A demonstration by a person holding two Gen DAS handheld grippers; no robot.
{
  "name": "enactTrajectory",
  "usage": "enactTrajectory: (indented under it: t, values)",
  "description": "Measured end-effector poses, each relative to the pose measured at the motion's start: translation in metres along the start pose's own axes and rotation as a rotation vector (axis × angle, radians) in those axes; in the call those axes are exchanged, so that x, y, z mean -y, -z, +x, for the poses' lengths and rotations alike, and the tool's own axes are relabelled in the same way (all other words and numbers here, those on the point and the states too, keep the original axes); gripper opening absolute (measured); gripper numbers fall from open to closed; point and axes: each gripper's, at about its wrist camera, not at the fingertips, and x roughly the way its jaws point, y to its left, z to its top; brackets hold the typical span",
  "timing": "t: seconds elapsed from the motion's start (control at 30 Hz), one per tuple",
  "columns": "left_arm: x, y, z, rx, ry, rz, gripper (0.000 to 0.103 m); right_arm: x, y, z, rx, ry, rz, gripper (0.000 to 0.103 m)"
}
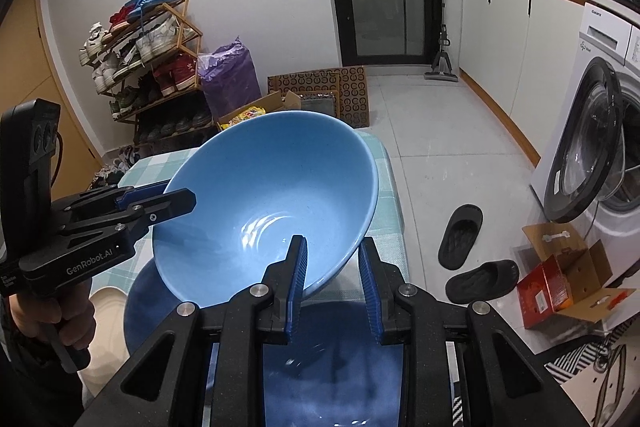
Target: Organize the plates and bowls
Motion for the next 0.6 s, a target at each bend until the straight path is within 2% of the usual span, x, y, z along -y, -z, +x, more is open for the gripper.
enactTrajectory:
  t: [0.23,0.6]
  values:
    - [-0.003,0.01,-0.022,0.026,-0.02,-0.001,0.025,-0.018,0.008,-0.025,0.021,-0.004,-0.025,0.027]
    - [-0.019,0.033,-0.053,0.052,-0.059,-0.038,0.025,-0.048,0.02,-0.031,0.02,-0.038,-0.069,0.027]
